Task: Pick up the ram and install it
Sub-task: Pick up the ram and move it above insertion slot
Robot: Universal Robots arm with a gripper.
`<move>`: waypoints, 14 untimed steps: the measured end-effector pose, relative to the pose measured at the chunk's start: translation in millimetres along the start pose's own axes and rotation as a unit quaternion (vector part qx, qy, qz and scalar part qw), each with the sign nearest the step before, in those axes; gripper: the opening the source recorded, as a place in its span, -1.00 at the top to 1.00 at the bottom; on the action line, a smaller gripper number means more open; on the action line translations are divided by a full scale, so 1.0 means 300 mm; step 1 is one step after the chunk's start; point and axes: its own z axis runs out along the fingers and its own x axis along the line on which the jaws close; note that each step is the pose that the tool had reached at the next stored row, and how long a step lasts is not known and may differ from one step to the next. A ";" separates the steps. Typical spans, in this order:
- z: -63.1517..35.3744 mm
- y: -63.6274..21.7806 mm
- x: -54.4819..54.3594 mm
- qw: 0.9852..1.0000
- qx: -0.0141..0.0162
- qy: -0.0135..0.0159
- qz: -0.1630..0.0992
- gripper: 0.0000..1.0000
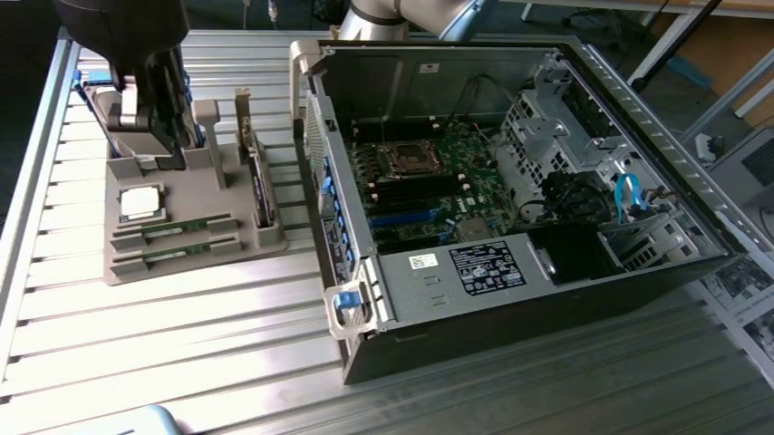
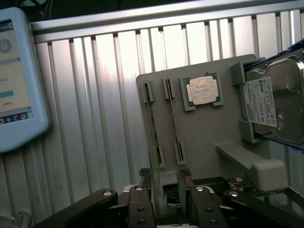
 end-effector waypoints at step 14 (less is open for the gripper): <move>0.018 0.000 -0.001 1.000 0.000 0.000 0.000 0.28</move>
